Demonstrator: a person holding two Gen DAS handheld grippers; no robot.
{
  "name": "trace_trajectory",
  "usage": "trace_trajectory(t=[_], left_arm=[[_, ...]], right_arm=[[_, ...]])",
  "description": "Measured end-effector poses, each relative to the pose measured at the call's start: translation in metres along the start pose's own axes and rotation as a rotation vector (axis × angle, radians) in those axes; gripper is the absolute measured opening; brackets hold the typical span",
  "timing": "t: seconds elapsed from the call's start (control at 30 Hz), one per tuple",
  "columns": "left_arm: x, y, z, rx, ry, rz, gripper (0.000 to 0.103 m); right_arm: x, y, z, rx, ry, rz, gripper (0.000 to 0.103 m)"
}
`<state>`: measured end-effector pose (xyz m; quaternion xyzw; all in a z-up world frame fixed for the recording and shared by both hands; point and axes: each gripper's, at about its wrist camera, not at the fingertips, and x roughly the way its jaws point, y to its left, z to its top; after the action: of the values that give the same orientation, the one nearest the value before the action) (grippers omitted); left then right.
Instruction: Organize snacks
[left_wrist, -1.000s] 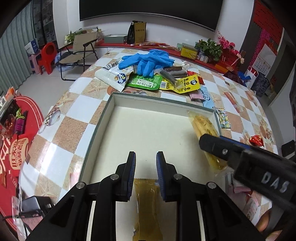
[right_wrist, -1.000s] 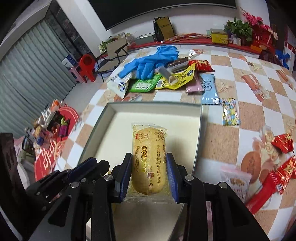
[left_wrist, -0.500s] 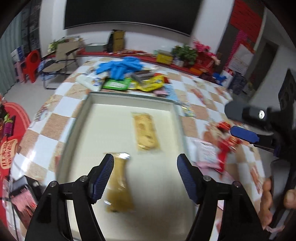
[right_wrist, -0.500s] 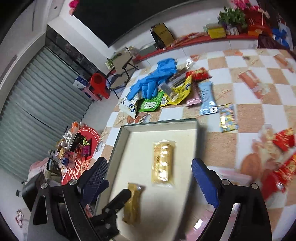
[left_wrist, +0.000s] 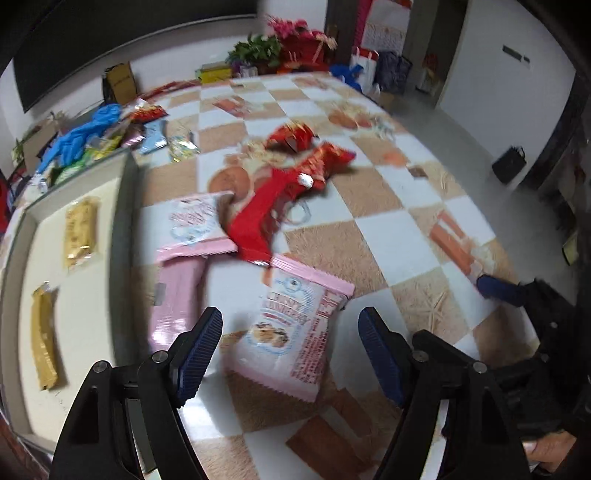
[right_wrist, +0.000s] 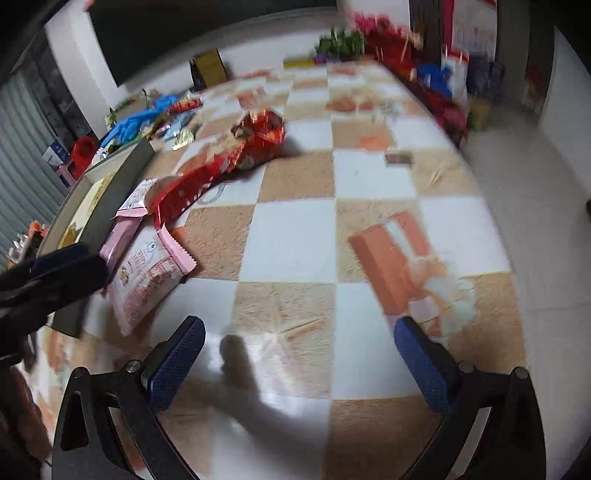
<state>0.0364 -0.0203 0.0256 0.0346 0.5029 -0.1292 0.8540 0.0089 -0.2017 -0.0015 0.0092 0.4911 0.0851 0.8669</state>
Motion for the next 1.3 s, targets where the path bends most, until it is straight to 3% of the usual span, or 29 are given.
trace_trajectory(t=[0.07, 0.17, 0.23, 0.27, 0.4, 0.6, 0.87, 1.13, 1.3], left_arm=[[0.014, 0.001, -0.003, 0.014, 0.026, 0.007, 0.078], [0.014, -0.003, -0.011, 0.044, -0.022, 0.030, 0.067], [0.011, -0.002, -0.012, 0.043, -0.043, 0.027, 0.047], [0.010, -0.001, -0.013, 0.041, -0.049, 0.026, 0.046], [0.002, 0.005, -0.030, 0.034, -0.122, 0.008, 0.045], [-0.002, 0.015, -0.034, -0.015, -0.138, -0.037, 0.045], [-0.001, 0.005, -0.036, 0.023, -0.137, 0.041, 0.045], [0.000, 0.007, -0.036, 0.008, -0.138, 0.050, 0.046], [-0.001, 0.012, -0.036, -0.018, -0.142, 0.042, 0.047]], right_arm=[[0.001, 0.006, -0.004, -0.045, -0.007, -0.020, 0.103], [0.003, 0.013, -0.009, -0.101, -0.019, -0.051, 0.103], [0.005, 0.012, -0.008, -0.106, -0.020, -0.050, 0.103], [0.007, 0.009, -0.008, -0.108, -0.021, -0.051, 0.103], [0.009, 0.008, -0.010, -0.112, -0.020, -0.054, 0.103], [0.008, 0.008, -0.011, -0.110, -0.024, -0.056, 0.103], [0.008, 0.009, -0.010, -0.108, -0.027, -0.059, 0.103], [0.009, 0.009, -0.007, -0.118, -0.016, -0.047, 0.103], [0.018, -0.001, 0.016, 0.003, 0.011, -0.065, 0.103]])
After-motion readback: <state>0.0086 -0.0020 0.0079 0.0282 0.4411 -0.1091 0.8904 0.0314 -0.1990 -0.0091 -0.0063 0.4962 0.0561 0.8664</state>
